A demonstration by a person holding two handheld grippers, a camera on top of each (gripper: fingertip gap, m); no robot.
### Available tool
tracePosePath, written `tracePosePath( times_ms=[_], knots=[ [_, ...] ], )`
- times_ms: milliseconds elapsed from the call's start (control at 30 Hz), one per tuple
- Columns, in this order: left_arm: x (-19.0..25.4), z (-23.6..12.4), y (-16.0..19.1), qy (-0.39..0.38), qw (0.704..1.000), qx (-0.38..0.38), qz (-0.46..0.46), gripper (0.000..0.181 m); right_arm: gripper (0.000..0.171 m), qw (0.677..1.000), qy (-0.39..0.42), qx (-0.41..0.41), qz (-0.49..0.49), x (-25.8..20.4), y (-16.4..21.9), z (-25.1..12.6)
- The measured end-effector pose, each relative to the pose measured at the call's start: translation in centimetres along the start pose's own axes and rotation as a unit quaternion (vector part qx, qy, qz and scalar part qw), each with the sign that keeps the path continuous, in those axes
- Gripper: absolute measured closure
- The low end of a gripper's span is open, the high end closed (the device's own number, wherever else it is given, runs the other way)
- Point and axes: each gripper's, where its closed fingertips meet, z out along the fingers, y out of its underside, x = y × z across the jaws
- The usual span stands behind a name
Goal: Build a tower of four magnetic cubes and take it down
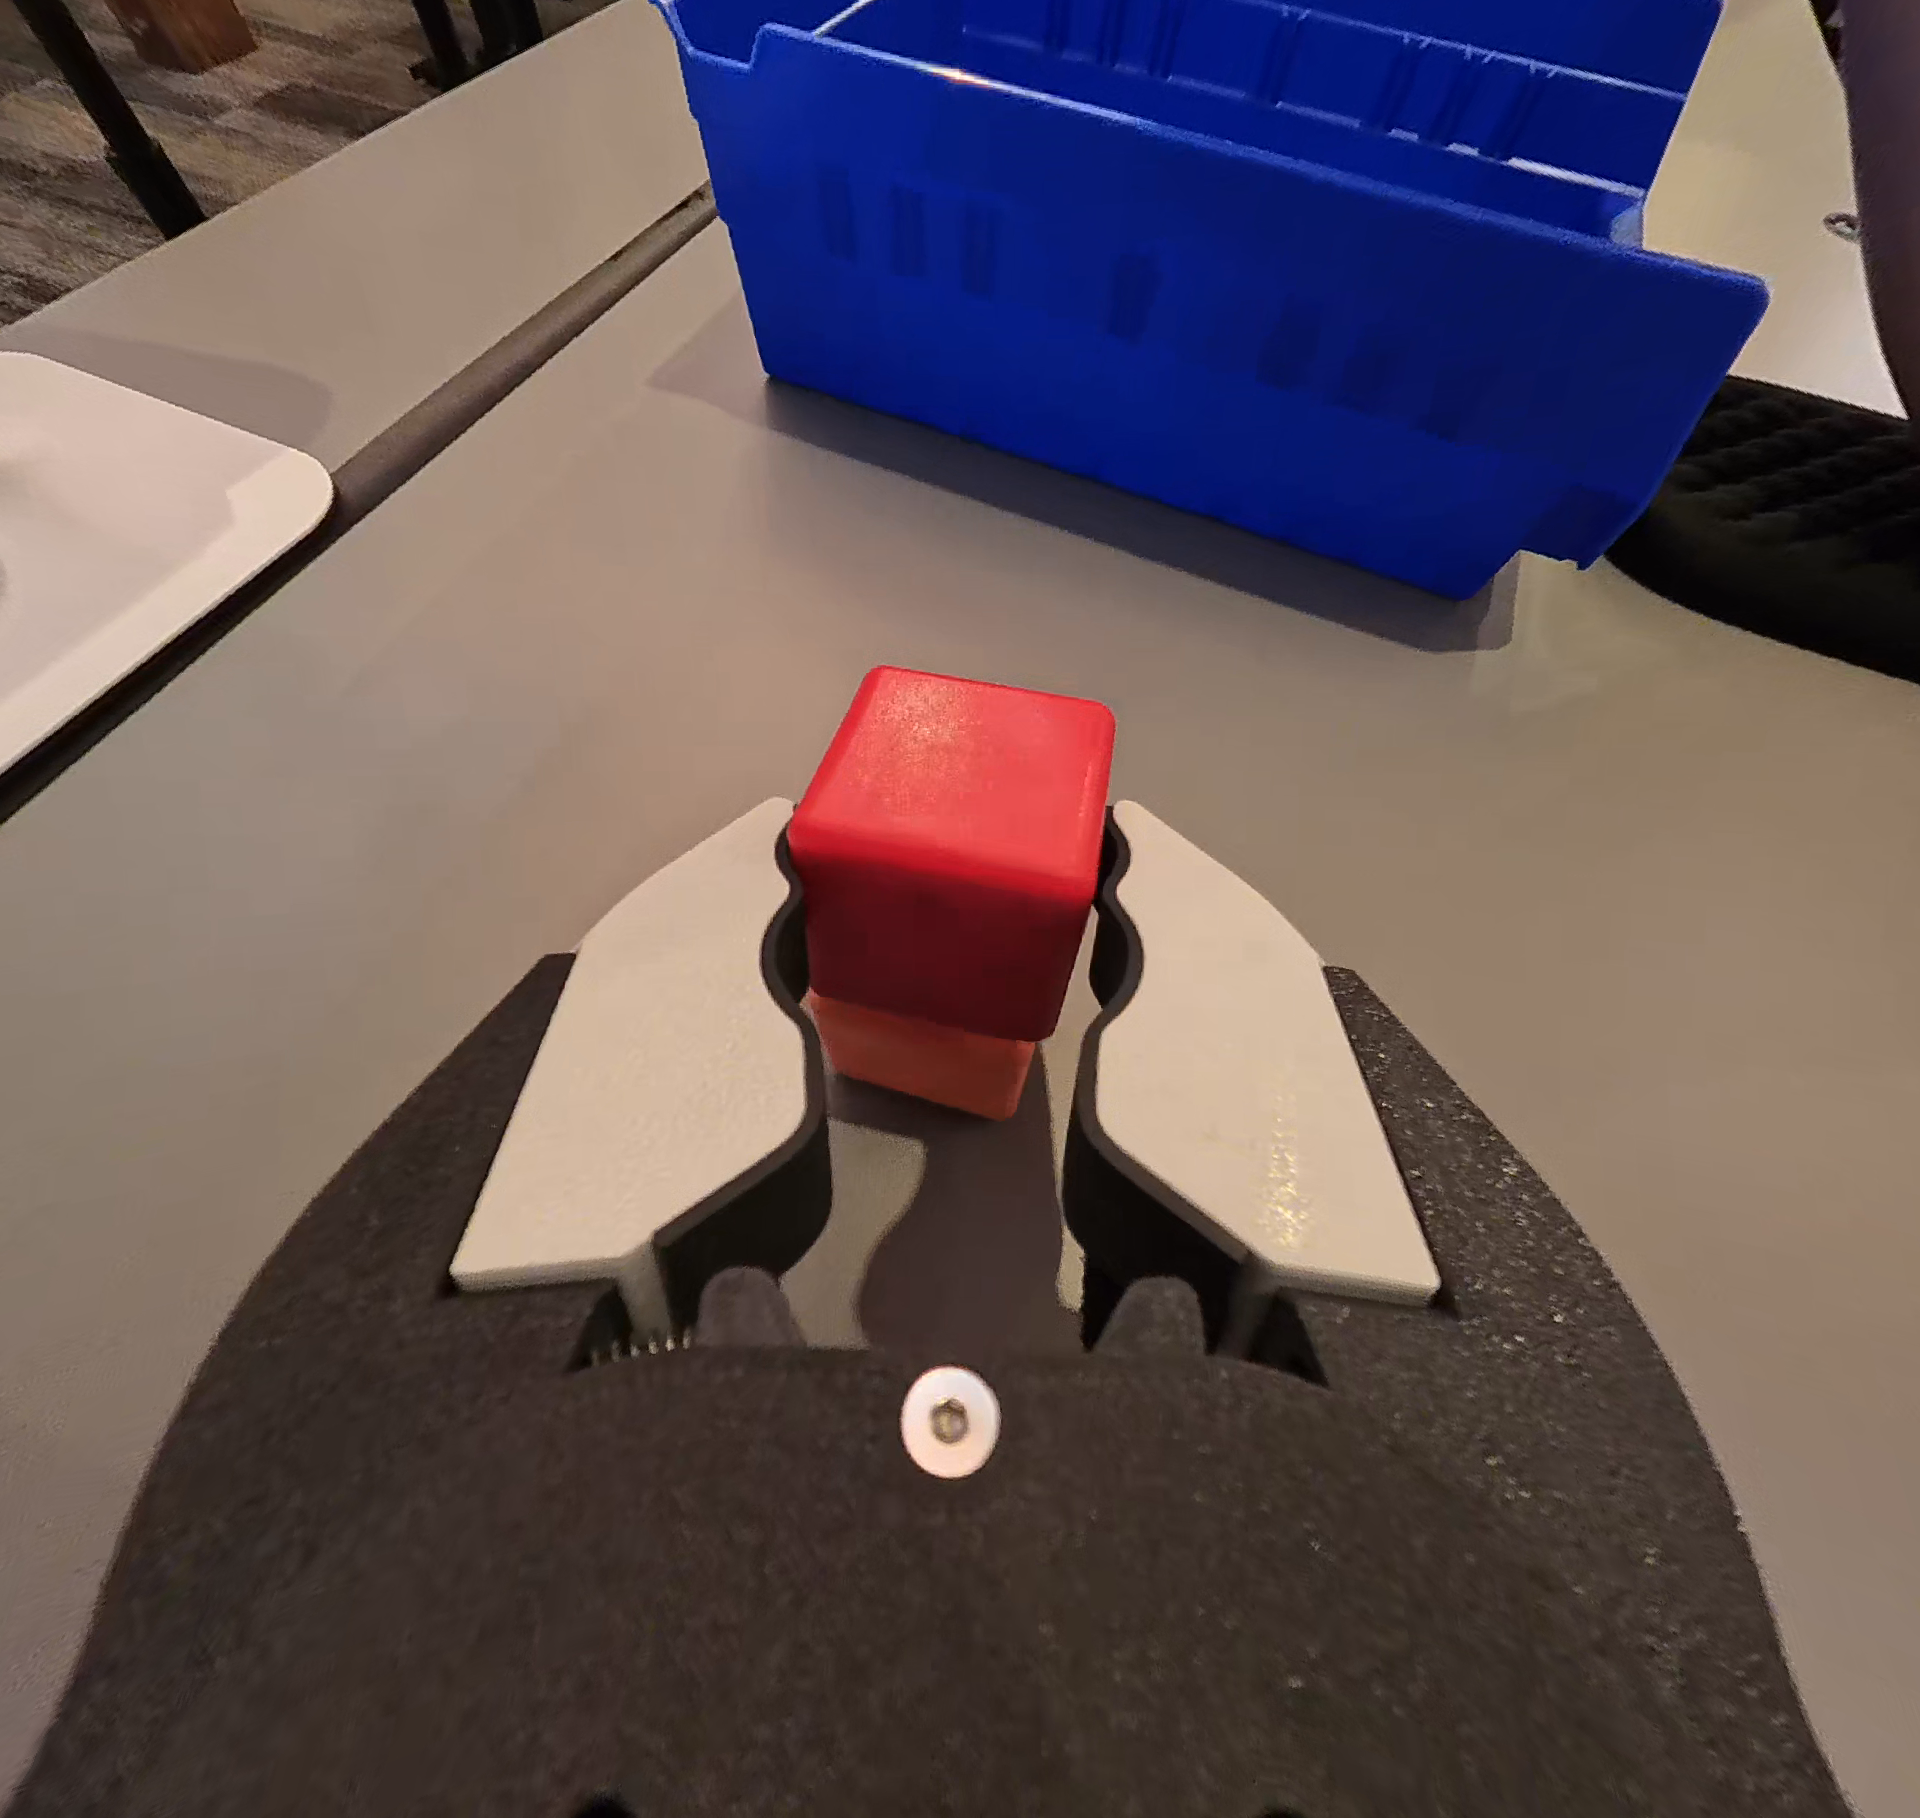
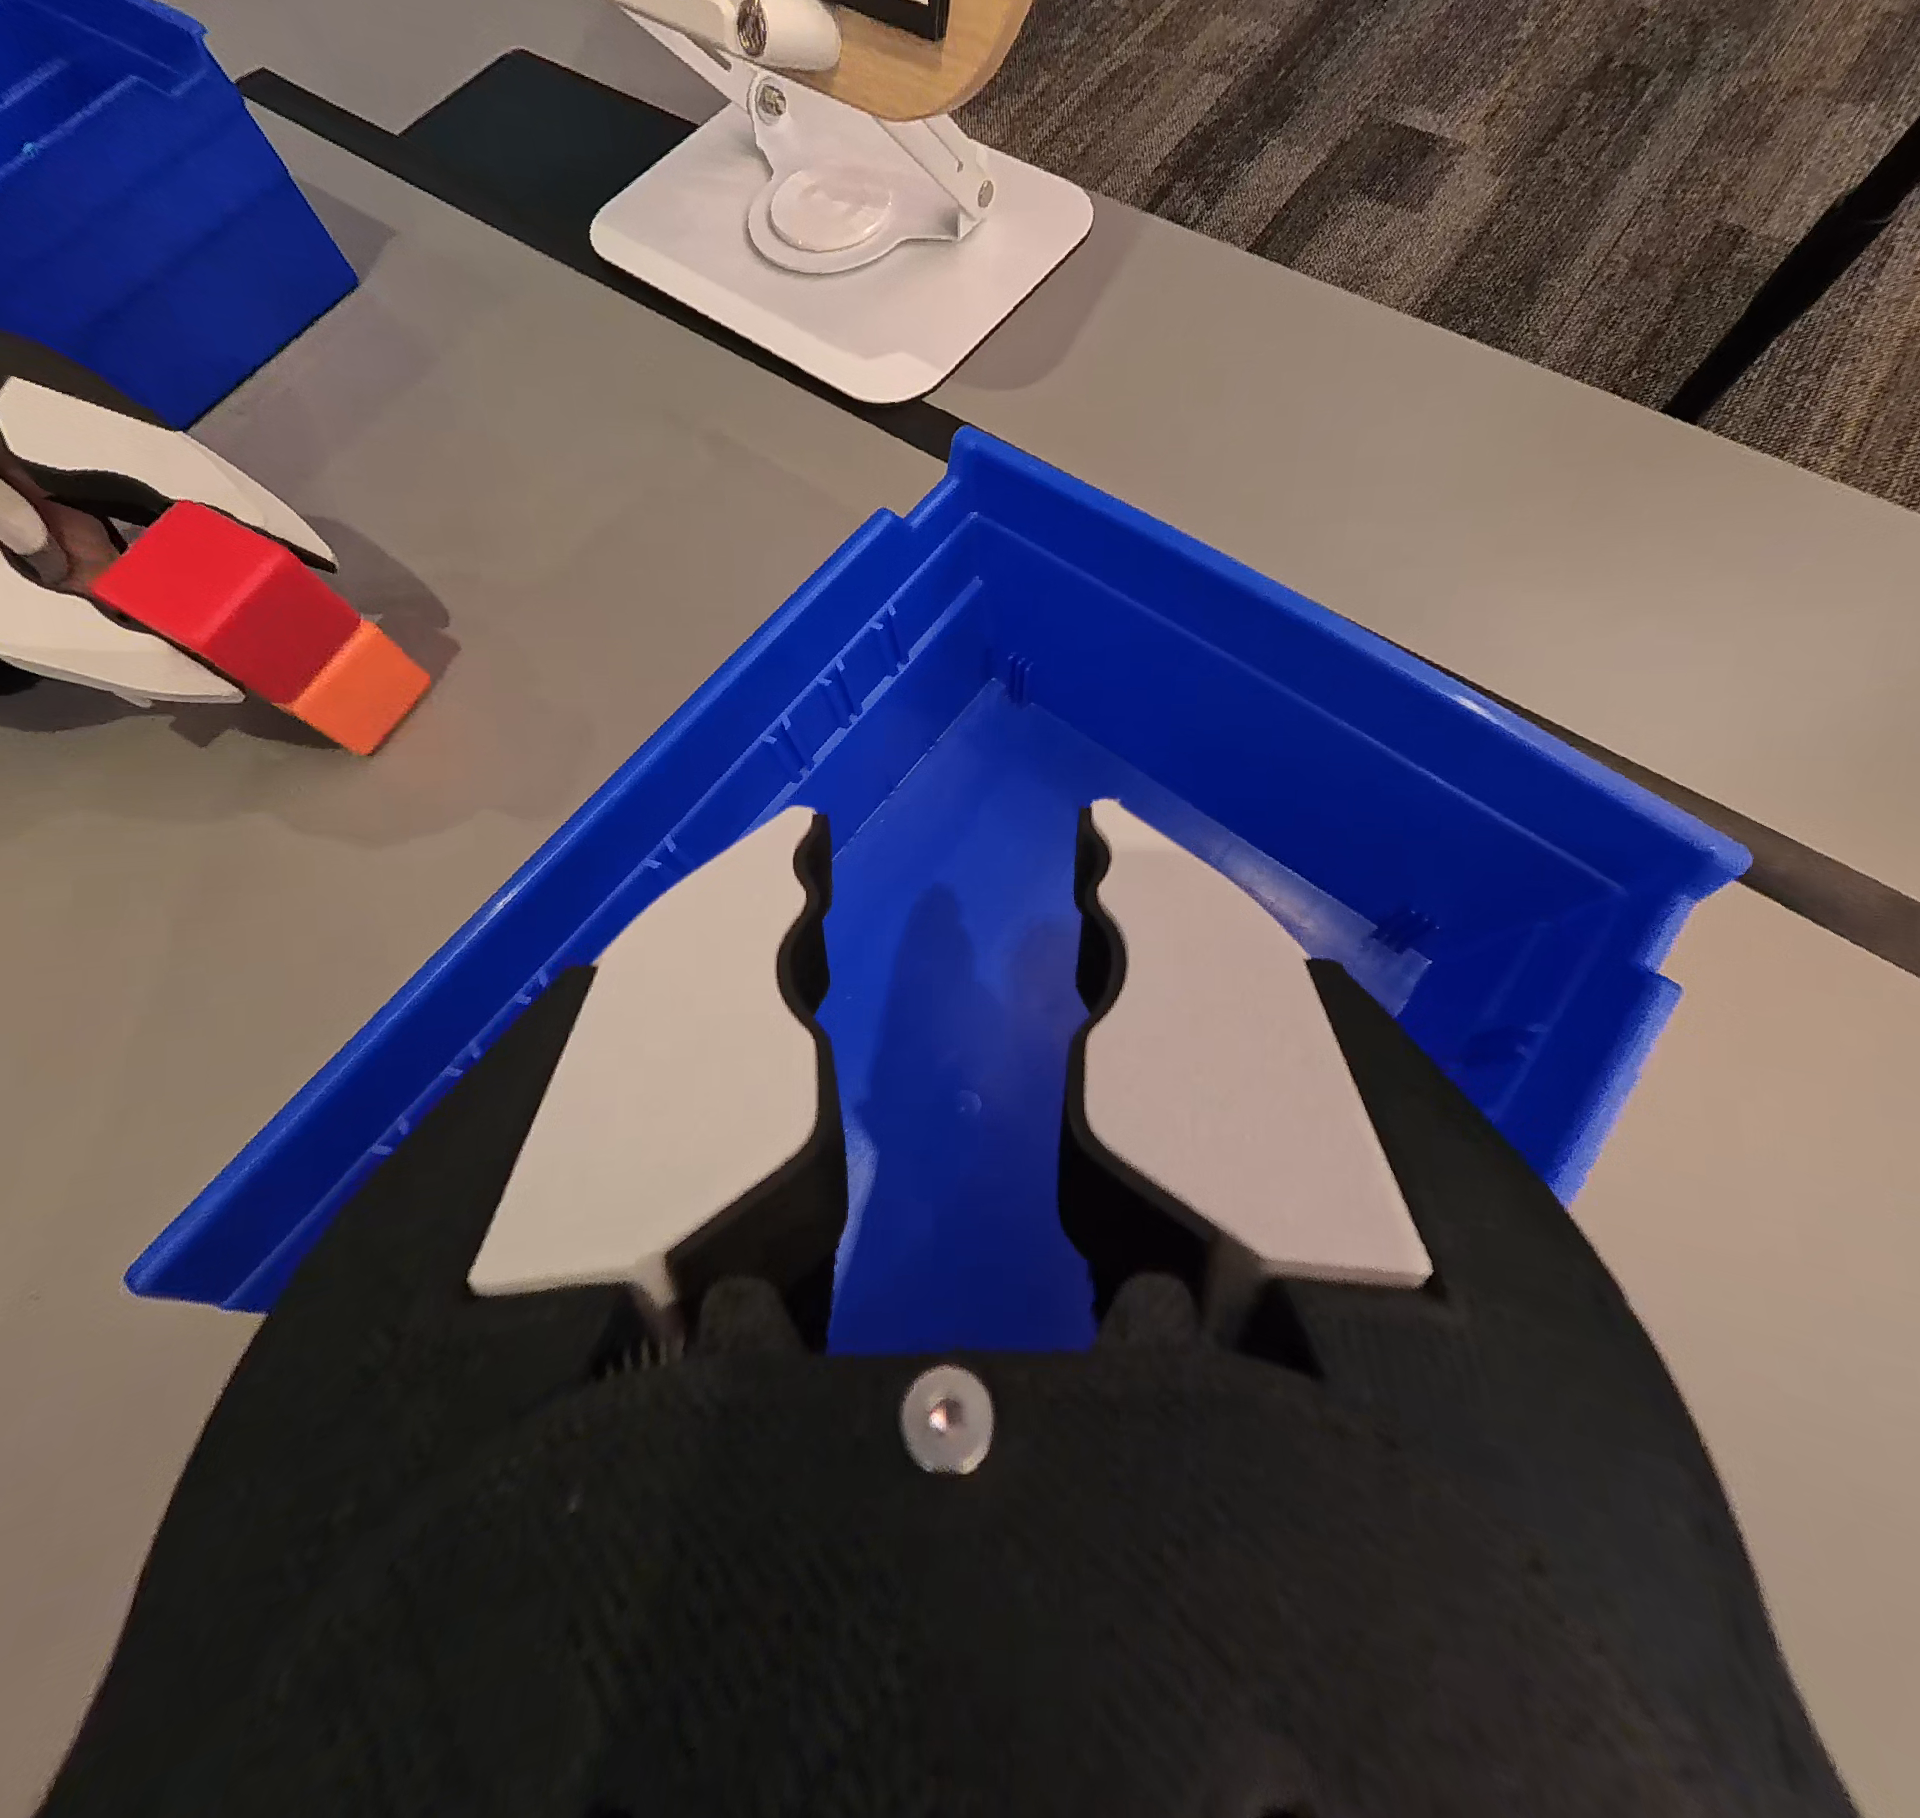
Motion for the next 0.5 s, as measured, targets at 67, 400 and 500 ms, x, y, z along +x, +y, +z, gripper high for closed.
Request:
tracePosePath(
  times_ms=[67,400,500],
  knots=[
    [-0.1,0.1,0.2,0.000,1.000,0.000,-0.005,0.130,0.125,1.000,0.000,-0.003,-0.001,0.0,0.1,0.1],
    [-0.1,-0.4,-0.7,-0.011,1.000,0.015,-0.015,0.108,0.124,1.000,-0.004,-0.007,0.003,0.0,0.3,0.4],
    [0.5,-1.8,-3.2,-0.022,0.998,0.059,-0.019,0.107,0.124,1.000,-0.003,-0.009,0.003,0.1,0.4,0.5]
  ],
)
